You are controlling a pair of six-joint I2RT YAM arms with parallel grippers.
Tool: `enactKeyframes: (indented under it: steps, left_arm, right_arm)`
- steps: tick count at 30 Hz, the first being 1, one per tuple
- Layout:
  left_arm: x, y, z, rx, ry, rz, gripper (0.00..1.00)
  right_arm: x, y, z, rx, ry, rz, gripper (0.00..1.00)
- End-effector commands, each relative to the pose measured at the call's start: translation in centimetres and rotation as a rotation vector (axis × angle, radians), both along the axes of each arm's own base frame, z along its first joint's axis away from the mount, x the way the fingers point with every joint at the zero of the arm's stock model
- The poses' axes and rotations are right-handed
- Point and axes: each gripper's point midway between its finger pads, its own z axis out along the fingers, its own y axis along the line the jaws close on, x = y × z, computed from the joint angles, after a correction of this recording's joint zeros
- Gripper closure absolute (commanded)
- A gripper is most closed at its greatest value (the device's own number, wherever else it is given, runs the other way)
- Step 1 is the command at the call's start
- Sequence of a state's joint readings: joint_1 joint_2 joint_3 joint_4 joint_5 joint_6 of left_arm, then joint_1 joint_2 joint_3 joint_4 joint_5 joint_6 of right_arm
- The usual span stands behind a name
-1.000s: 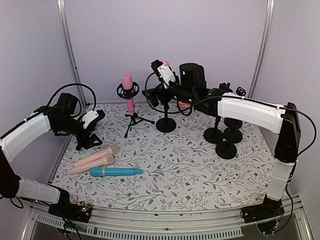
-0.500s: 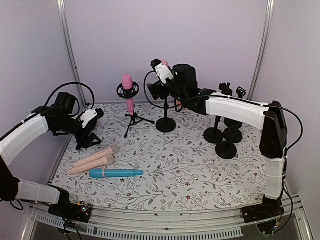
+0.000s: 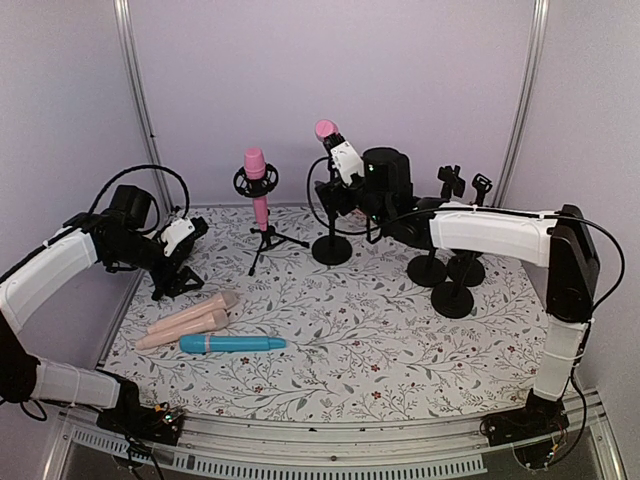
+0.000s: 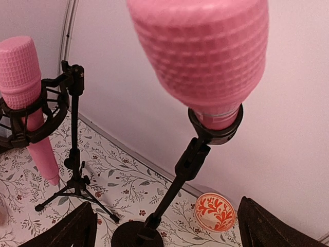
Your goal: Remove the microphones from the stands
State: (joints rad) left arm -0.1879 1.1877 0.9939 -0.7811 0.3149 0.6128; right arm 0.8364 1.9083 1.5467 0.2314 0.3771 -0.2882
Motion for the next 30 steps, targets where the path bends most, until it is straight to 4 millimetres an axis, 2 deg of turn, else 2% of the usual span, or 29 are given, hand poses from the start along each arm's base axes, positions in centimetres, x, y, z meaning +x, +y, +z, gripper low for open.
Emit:
enactKeyframes:
  steps: [1, 8, 15, 18, 20, 25, 30]
  left_arm:
    - [0.0, -0.6, 0.1, -0.022, 0.002, -0.014, 0.09]
    - [-0.3, -0.4, 0.3, -0.018, -0.012, -0.013, 0.09]
    - [-0.2, -0.4, 0.2, -0.018, -0.007, -0.013, 0.09]
    - [-0.1, -0.5, 0.4, -0.022, -0.01, -0.015, 0.08]
    - [-0.1, -0.6, 0.4, -0.024, -0.009, -0.017, 0.08]
    - [0.3, -1.3, 1.0, -0.058, -0.006, -0.027, 0.09]
    - [1.1, -4.1, 3.0, -0.141, -0.002, -0.078, 0.09]
  right_arm:
    - [1.0, -1.7, 6.6, 0.104, -0.143, -0.093, 0.02]
    - [4.0, -1.2, 9.1, 0.052, -0.268, -0.175, 0.02]
    - [5.3, 0.0, 9.4, -0.031, -0.365, -0.194, 0.08]
    - [5.3, 0.0, 9.8, -0.042, -0.394, -0.201, 0.17]
    - [5.1, -0.1, 10.1, -0.049, -0.412, -0.197, 0.27]
    - [3.5, -0.8, 12.6, -0.015, -0.457, -0.171, 0.52]
    - [0.7, -1.6, 15.0, 0.045, -0.49, -0.089, 0.69]
